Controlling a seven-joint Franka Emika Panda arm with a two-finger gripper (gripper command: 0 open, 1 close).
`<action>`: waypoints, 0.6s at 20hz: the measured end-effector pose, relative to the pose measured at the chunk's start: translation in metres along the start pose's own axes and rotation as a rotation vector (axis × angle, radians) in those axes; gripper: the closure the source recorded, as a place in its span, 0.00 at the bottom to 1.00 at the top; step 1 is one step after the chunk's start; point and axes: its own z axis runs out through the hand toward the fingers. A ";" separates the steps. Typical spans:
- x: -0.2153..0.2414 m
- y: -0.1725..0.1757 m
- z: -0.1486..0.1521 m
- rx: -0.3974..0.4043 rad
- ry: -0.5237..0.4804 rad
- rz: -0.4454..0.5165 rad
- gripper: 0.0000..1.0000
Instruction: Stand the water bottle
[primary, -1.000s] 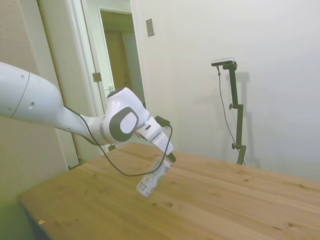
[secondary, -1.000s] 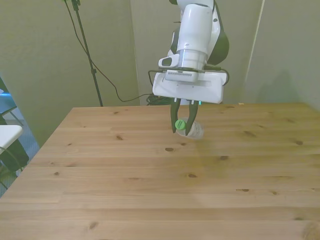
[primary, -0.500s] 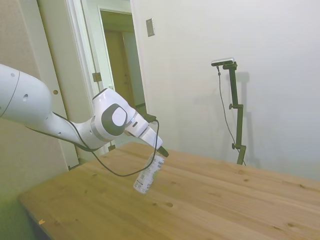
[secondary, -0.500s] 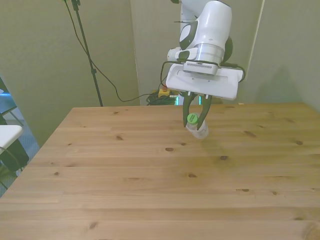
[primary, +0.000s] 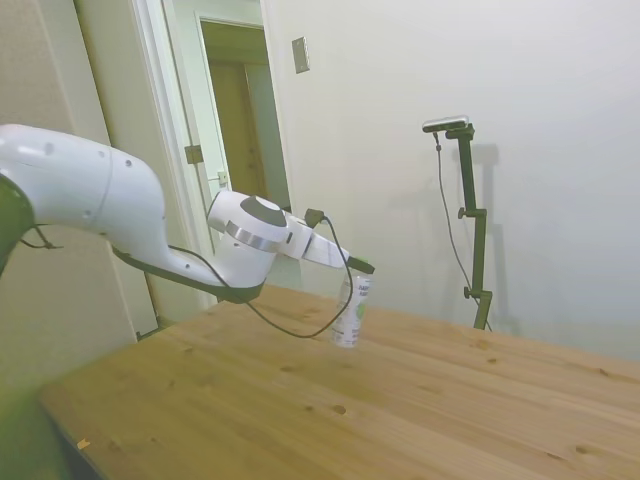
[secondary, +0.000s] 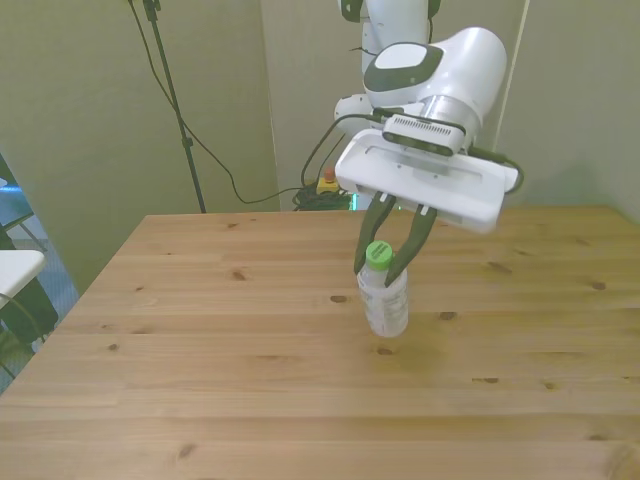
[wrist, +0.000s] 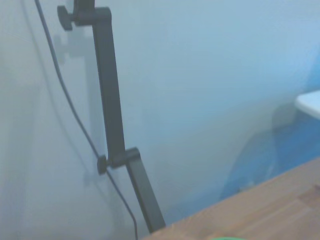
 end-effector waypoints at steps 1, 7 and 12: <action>-0.009 -0.003 0.008 0.012 0.034 0.011 1.00; -0.047 0.014 0.039 0.048 0.137 0.049 1.00; -0.048 0.013 0.038 0.050 0.130 0.049 0.00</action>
